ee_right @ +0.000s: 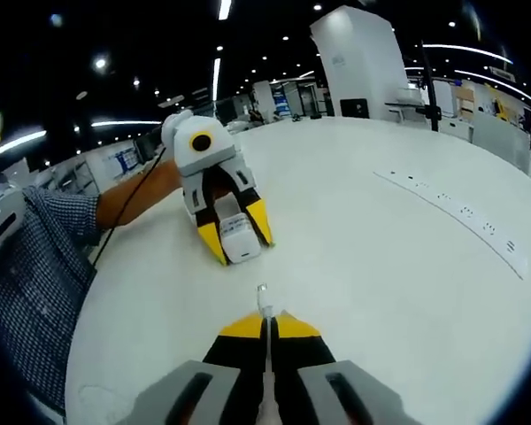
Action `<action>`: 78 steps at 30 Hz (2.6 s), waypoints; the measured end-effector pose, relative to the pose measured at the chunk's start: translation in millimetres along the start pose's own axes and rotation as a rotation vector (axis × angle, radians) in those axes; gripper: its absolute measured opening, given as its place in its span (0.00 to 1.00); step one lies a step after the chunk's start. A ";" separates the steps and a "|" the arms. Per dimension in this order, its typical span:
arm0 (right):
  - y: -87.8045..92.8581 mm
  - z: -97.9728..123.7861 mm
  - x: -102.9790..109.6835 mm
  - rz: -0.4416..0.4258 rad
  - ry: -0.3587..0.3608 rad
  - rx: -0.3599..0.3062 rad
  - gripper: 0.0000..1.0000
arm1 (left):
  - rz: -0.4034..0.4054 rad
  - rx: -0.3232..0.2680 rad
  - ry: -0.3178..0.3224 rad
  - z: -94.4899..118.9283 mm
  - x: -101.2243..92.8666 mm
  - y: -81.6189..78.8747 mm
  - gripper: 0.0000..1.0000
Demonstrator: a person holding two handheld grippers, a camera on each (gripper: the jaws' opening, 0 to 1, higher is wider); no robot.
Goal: Plug the desk Type‑C cable into the charger adapter.
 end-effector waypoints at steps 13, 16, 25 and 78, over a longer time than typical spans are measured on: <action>-5.4 -14.0 3.0 -0.029 -0.073 -0.004 0.04 | -0.001 0.001 0.000 0.7 0.8 0.1 0.27; -7.4 -17.6 1.7 -0.029 -0.084 0.004 0.04 | -0.001 0.001 0.001 0.4 -0.1 0.0 0.27; -13.8 -25.6 -0.8 -0.030 -0.117 0.008 0.04 | -0.003 0.001 0.001 -0.2 -1.6 -0.3 0.27; -19.7 -37.7 9.7 -0.079 -0.210 0.011 0.04 | -0.017 -0.008 0.028 -1.4 -14.3 -3.4 0.27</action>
Point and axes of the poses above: the point that each gripper's makers call its tool centre point, and the gripper's own axes: z roughly backward along the fingers, x roughly to its left, y roughly out of its underside, the point moved 1 cm from there along z, roughly backward along the fingers, and after that the axes turned 7 degrees about -y, right-handed, at the moved point
